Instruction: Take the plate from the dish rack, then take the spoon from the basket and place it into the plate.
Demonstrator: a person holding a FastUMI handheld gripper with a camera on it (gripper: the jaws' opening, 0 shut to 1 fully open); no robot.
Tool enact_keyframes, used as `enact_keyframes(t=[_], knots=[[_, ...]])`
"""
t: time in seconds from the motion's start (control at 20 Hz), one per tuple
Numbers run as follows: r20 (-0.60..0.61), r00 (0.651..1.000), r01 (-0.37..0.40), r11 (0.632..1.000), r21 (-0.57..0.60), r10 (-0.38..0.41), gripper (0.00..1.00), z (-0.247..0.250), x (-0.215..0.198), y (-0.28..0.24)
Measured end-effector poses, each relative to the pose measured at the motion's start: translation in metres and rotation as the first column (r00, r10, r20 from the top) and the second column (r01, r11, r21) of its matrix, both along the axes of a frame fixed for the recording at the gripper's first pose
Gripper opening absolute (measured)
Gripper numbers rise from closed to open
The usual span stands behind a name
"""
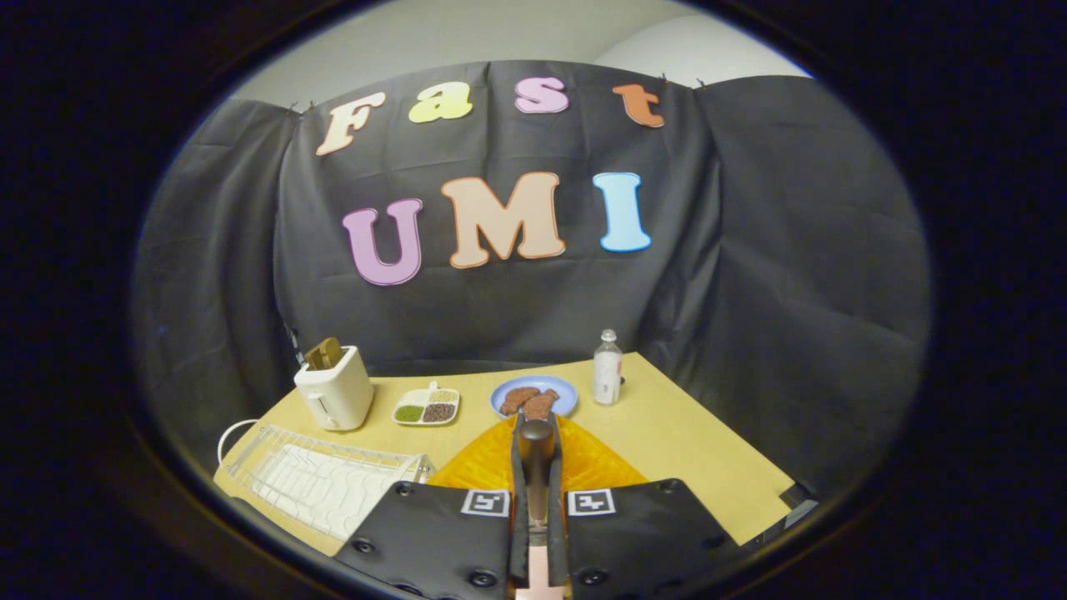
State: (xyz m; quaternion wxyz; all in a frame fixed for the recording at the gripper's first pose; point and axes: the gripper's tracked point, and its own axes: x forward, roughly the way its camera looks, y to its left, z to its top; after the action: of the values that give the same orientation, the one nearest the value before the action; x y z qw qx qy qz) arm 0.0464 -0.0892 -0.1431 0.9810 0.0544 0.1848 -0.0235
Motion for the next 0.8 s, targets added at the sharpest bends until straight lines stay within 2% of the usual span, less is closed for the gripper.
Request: enact_keyframes(t=[0.35, 0.55, 0.8], knots=[[-0.126, 0.987, 0.112, 0.99, 0.083, -0.101, 0.11, -0.068, -0.048, -0.016], [-0.199, 0.976, 0.126, 0.979, 0.162, -0.093, 0.11, -0.109, -0.055, -0.008], [-0.248, 0.963, 0.146, 0.975, 0.166, -0.102, 0.11, -0.143, -0.052, -0.012]])
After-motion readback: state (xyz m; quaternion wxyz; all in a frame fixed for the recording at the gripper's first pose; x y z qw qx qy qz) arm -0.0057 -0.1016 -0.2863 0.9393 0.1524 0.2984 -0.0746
